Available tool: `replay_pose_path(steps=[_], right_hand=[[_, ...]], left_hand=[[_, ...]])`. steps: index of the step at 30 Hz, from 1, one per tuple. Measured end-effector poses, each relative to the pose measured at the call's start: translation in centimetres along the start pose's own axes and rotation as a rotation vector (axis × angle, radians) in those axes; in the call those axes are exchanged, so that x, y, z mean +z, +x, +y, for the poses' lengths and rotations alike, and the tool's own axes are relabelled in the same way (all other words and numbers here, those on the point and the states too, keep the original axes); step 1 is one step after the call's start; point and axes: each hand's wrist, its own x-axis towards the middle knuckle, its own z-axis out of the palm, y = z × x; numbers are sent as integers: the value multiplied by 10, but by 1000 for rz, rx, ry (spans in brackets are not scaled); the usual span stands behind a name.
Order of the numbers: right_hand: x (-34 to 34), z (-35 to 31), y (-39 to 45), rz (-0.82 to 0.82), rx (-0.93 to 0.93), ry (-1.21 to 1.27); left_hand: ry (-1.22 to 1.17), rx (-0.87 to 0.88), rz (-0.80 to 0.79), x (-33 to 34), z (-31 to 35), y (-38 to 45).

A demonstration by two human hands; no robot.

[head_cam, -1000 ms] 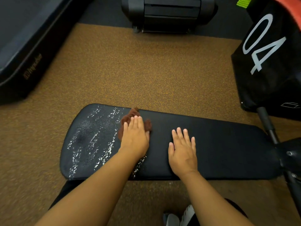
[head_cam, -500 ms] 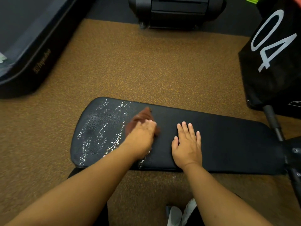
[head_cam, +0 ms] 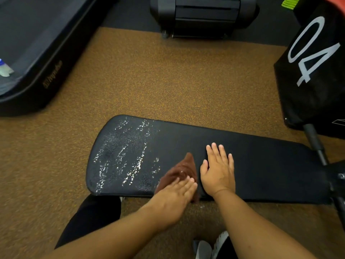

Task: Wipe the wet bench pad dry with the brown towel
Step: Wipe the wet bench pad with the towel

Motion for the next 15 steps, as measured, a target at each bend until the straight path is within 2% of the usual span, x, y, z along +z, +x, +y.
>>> replay_pose_path(steps=[2,5,6,8,11,12,13,15], right_hand=[[0,0,1,10,-1,1],[2,1,1,20,-3,0],[2,1,1,18,-5,-5],[2,1,1,15,-7,-10],[0,-1,0,14,0,2],[-1,-1,0,9,1,0],[-1,-1,0,5,0,-2],[-1,0,0,2,-2,-5]], left_hand=[[-14,-85,71,0,-12,-6],[-16,-380,170,-6,-40,15],[-31,-424,189,-10,-42,21],[-76,-366,167,-9,-29,24],[-109,-41,26,6,5,1],[-103,10,9,10,7,-6],[-106,2,42,13,2,-8],[-120,-140,161,11,-17,-5]])
